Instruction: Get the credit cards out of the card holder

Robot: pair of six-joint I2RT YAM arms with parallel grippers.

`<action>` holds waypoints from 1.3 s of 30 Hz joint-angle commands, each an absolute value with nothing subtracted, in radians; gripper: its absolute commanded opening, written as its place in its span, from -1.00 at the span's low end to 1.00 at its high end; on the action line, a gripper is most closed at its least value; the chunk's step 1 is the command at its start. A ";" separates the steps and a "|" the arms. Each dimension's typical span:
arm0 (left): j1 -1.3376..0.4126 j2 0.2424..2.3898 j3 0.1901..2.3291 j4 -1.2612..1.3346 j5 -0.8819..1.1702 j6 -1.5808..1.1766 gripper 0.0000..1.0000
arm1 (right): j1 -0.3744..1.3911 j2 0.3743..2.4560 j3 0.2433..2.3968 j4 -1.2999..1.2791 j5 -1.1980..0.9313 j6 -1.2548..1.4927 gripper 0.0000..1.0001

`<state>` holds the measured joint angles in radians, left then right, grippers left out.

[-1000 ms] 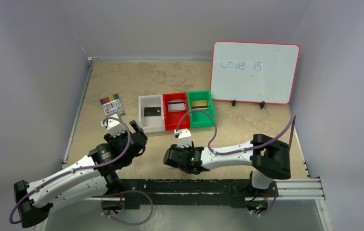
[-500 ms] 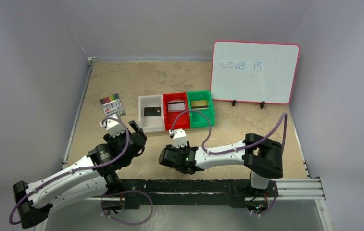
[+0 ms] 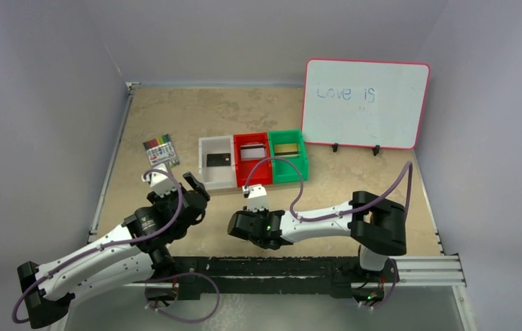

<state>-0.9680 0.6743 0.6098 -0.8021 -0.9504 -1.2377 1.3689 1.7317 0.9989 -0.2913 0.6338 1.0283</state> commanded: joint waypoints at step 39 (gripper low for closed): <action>-0.966 0.838 0.669 -0.603 -0.843 -1.096 0.68 | 1.334 1.434 0.814 -0.747 0.793 1.571 -0.24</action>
